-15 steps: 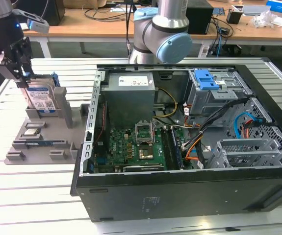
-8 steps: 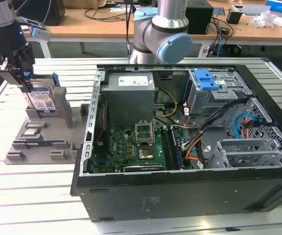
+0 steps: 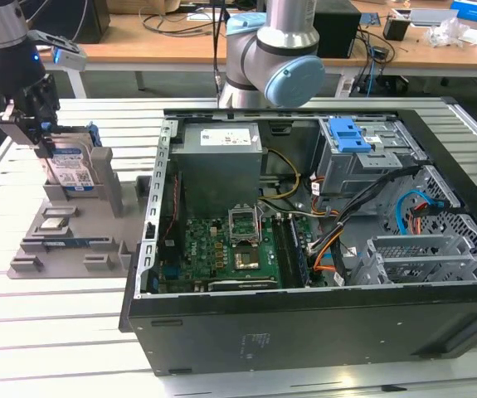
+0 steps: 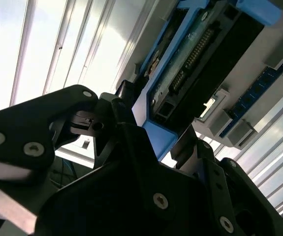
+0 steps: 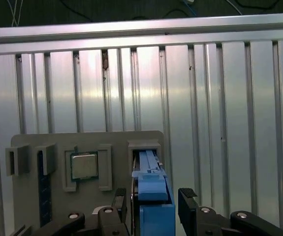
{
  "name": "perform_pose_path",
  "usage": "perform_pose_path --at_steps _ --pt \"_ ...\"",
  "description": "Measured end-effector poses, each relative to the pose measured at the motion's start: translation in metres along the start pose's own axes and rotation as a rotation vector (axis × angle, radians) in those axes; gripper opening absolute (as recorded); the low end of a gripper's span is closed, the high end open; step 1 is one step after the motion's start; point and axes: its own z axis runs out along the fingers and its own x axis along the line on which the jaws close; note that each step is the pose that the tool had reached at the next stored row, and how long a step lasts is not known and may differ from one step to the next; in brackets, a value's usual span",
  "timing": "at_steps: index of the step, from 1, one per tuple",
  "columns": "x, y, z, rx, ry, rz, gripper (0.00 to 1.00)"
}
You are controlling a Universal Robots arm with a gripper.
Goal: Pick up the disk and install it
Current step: 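Pick up the disk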
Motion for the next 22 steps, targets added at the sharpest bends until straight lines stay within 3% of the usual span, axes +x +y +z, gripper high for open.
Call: perform_pose_path --at_steps 4,5,7,22 --pt "0.0 0.0 0.0 0.0 0.0001 0.0 0.53" --pt "0.0 0.0 0.0 0.0001 0.0001 0.0 0.4" --pt "0.0 0.0 0.0001 0.0001 0.0001 0.0 0.37" --pt "0.0 0.0 -0.0004 0.0002 0.0007 0.0 0.37"
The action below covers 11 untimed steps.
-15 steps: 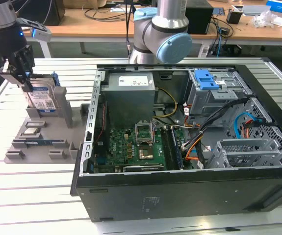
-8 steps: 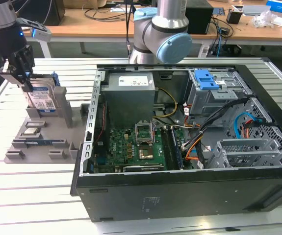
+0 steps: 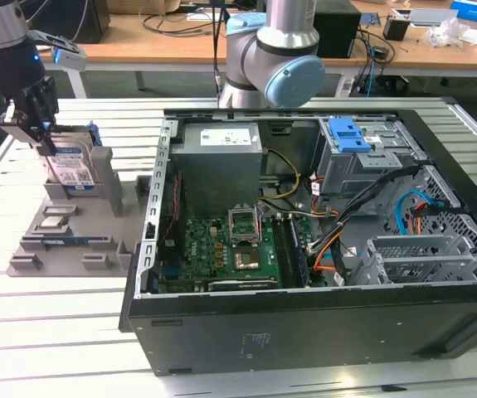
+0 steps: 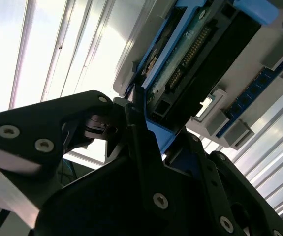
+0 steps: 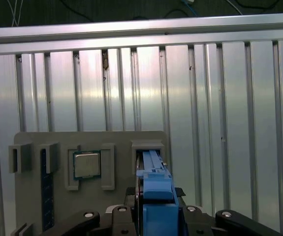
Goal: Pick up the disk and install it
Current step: 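Pick up the disk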
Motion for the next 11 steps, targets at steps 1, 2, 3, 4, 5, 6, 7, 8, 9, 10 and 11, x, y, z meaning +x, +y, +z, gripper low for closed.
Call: perform_pose_path --at_steps 1,2,3,4,5,6,7,8,9,10,11 --pt "0.0 0.0 -0.0007 0.0001 -0.0001 0.0 0.37" --pt "0.0 0.0 -0.002 0.0 0.0 0.0 0.37" --pt "0.0 0.0 -0.0037 -0.0001 0.0001 0.0 0.37" --pt "0.0 0.0 -0.0056 0.0 0.0 0.0 0.37" --pt "0.0 0.0 -0.0075 0.0 0.0 0.0 0.37" --pt "0.0 0.0 -0.0123 -0.0001 0.0 0.0 0.37" --pt "0.0 0.0 -0.0156 -0.0002 0.0 0.0 0.37" --pt "0.0 0.0 -0.0176 -0.0001 0.0 0.0 0.37" --pt "0.0 0.0 -0.0204 0.0 0.0 0.0 0.37" --pt "0.0 -0.0001 -0.0231 0.0 0.0 0.0 0.37" --pt "0.0 -0.0001 -0.0249 -0.0001 0.0 0.0 0.37"
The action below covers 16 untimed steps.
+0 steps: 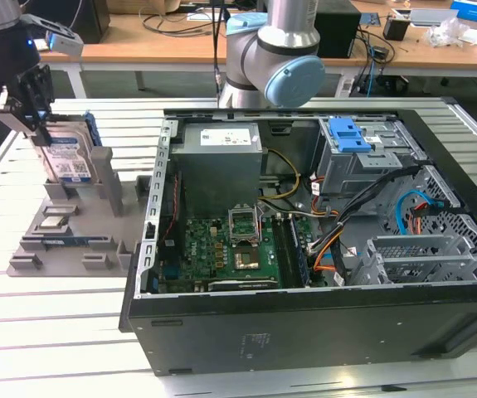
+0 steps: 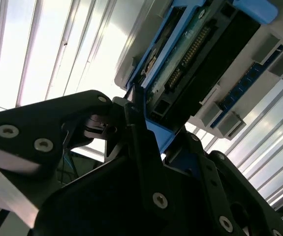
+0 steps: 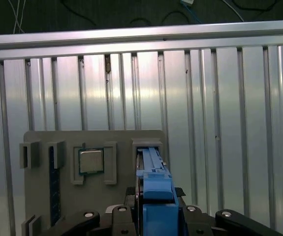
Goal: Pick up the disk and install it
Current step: 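Pick up the disk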
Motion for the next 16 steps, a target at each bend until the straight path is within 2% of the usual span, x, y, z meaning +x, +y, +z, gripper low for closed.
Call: perform_pose_path --at_steps 2,16 --pt "0.0 0.0 -0.0063 0.0001 -0.0001 0.0 0.37" --pt "0.0 -0.0001 -0.0299 0.0 0.0 0.0 0.37"
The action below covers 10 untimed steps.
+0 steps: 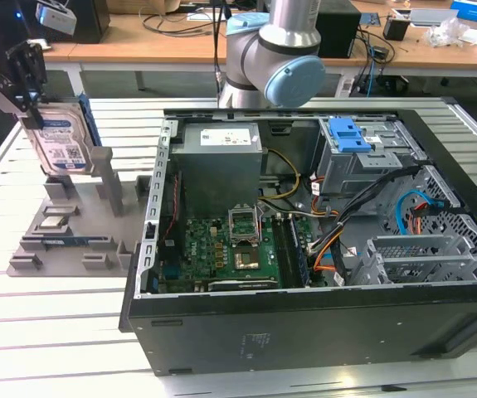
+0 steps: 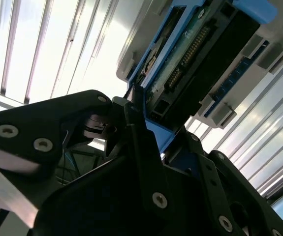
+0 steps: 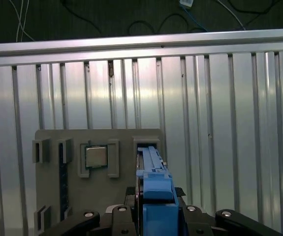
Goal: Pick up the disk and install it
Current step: 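Pick up the disk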
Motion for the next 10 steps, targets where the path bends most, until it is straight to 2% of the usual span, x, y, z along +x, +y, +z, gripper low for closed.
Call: perform_pose_path --at_steps 10 --pt "0.0 -0.0001 -0.027 0.0 0.0 0.0 0.37"
